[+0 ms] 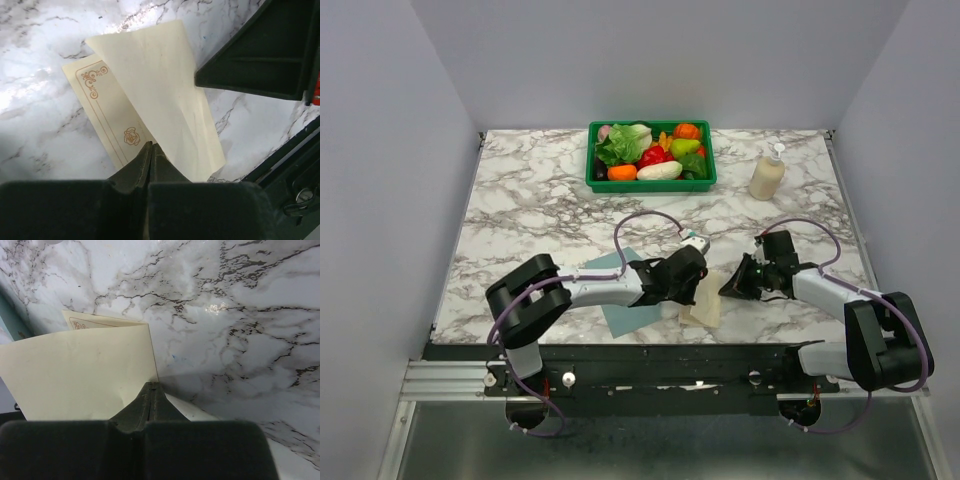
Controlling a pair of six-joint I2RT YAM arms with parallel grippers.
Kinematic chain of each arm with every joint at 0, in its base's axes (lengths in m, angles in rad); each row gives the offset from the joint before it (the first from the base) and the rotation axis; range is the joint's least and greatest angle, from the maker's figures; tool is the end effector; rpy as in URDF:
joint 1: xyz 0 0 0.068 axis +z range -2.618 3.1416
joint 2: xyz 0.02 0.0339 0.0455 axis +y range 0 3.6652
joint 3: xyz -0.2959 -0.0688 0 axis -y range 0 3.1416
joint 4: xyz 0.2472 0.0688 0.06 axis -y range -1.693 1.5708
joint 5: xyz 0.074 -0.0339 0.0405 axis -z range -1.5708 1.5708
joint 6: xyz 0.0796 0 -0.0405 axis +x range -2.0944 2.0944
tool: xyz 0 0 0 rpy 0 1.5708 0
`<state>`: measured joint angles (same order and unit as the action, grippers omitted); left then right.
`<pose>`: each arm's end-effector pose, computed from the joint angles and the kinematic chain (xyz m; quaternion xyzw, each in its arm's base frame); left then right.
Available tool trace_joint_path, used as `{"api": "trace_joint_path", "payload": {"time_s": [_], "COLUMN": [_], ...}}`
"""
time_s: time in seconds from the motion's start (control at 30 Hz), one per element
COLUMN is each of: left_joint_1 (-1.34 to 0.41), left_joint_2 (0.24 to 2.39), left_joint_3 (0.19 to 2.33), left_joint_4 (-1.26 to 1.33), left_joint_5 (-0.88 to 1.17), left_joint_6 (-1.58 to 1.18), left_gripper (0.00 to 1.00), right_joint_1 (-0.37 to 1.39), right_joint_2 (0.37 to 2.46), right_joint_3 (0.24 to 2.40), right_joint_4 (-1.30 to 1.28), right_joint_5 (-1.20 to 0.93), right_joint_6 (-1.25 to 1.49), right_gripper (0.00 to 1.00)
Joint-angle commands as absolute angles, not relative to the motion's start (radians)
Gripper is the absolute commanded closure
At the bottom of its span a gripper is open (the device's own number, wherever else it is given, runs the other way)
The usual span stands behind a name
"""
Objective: Place the letter into the envelope and seal it
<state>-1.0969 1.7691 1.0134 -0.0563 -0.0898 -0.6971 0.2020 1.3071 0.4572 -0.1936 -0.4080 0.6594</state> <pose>0.1911 -0.3569 0.1665 0.1680 0.9128 -0.2631 0.2634 0.2142 0.0761 0.1260 0.1629 0.9328 0.2843 0.1502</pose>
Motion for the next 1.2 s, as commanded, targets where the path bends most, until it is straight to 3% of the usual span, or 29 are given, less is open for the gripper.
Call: {"api": "trace_joint_path", "payload": {"time_s": [0.0, 0.23, 0.4, 0.73, 1.17], "left_joint_1": [-1.101, -1.101, -1.134, -1.224, -1.212], "left_joint_2": [1.678, 1.528, 1.512, 1.725, 1.848], "left_joint_3": [1.084, 1.152, 1.155, 1.154, 1.023], "left_joint_4": [-0.217, -0.333, -0.255, -0.088, -0.100], "left_joint_5": [-0.217, -0.383, -0.310, -0.088, -0.210], "left_joint_6": [-0.635, -0.588, -0.531, -0.502, -0.586], "left_gripper": [0.92, 0.80, 0.79, 0.83, 0.91], "right_joint_1": [0.209, 0.209, 0.207, 0.207, 0.209], "right_joint_2": [1.322, 1.312, 1.298, 1.270, 1.270], "right_joint_3": [0.460, 0.453, 0.449, 0.446, 0.448], "right_joint_4": [-0.195, -0.198, -0.204, -0.202, -0.206], "right_joint_5": [-0.334, -0.324, -0.322, -0.334, -0.345], "right_joint_6": [0.632, 0.634, 0.635, 0.640, 0.638], "right_gripper": [0.99, 0.99, 0.99, 0.99, 0.99]}}
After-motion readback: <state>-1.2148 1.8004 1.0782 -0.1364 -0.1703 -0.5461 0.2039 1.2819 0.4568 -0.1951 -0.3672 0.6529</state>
